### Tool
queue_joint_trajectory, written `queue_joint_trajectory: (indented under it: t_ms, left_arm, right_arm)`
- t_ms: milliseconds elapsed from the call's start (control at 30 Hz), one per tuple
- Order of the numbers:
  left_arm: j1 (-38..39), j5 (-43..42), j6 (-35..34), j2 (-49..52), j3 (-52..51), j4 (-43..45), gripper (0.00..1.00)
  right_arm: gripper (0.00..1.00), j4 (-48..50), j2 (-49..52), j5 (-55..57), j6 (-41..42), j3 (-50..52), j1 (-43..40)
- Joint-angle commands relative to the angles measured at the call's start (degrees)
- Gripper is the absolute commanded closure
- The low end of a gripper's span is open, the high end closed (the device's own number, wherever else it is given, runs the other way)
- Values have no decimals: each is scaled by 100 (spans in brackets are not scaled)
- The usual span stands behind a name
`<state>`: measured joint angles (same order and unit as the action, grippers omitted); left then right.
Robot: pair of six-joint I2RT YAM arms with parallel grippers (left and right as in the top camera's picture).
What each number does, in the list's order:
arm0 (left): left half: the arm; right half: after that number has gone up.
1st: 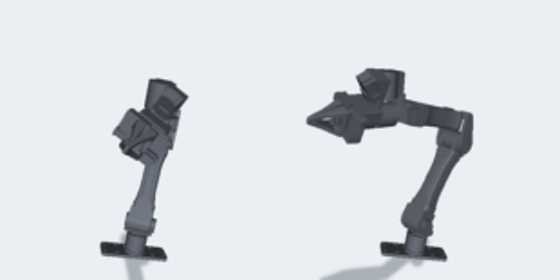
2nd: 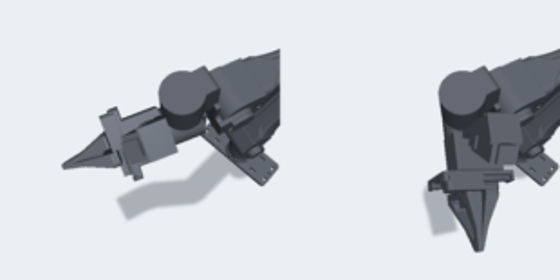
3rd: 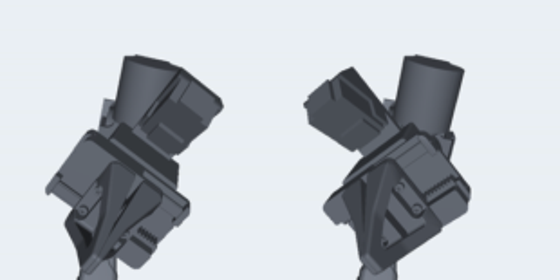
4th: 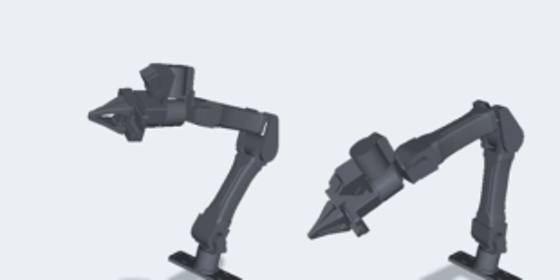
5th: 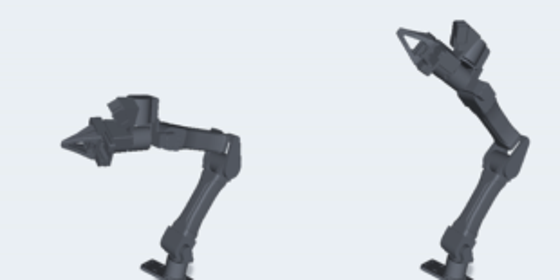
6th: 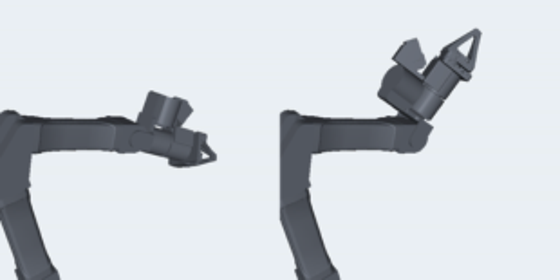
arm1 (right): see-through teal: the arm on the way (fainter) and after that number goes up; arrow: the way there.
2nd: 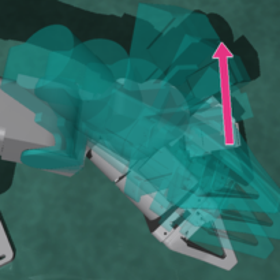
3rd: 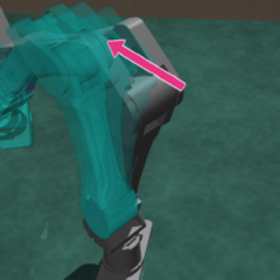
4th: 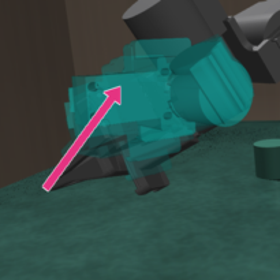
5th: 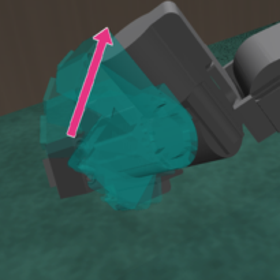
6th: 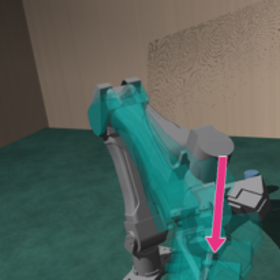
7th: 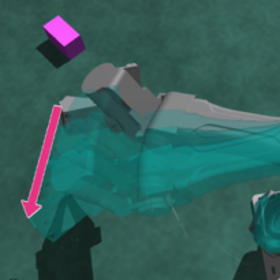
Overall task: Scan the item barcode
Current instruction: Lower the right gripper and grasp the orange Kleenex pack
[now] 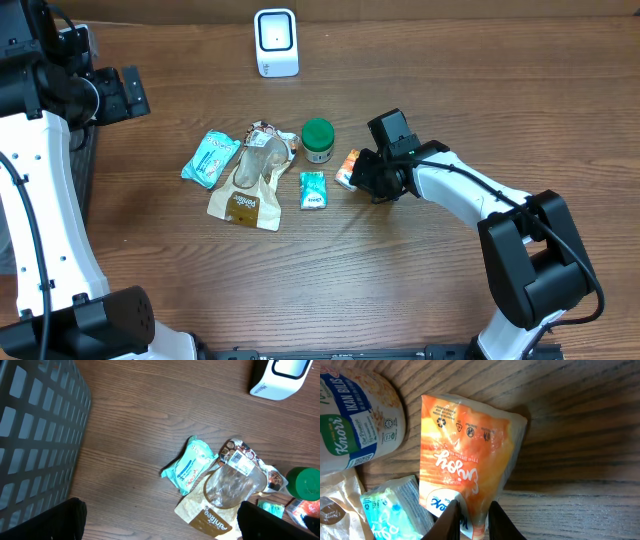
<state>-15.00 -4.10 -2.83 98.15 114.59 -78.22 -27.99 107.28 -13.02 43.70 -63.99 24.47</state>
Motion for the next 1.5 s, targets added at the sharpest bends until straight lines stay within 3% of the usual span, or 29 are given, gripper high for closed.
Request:
queue_joint_trajectory:
  t_ms: [0, 133, 267, 533, 767, 800, 900, 967, 1100, 1200, 1467]
  left_arm:
    - [39, -39, -55, 0, 63, 4, 0]
    - [39, -39, -55, 0, 63, 4, 0]
    - [39, -37, -55, 0, 63, 4, 0]
    - [39, -39, -55, 0, 63, 4, 1]
    - [39, -39, -55, 0, 63, 4, 0]
    - [39, -39, -55, 0, 63, 4, 1]
    - [39, -39, -55, 0, 63, 4, 1]
    - [39, -39, -55, 0, 63, 4, 0]
    - [39, -39, -55, 0, 63, 4, 0]
    - [39, -39, -55, 0, 63, 4, 1]
    - [39, -39, -55, 0, 63, 4, 1]
  right_arm:
    - [83, 85, 22, 103, -46, 20, 7]
    - [83, 127, 24, 146, -50, 20, 9]
    - [96, 61, 24, 138, -208, 20, 7]
    - [96, -603, 22, -695, -2973, -345, -256]
    - [96, -1768, 20, -765, -4603, -973, -518]
    - [96, -1792, 20, -767, -4647, -990, -522]
    - [62, -1801, 20, -767, -4592, -994, -520]
    - [50, -1790, 20, -763, -4356, -994, -520]
    - [49, -1757, 22, -496, -3322, -968, -551]
    - [57, -1711, 22, -463, -2712, -824, -553]
    - [63, -1283, 22, -463, -2485, -452, -557]
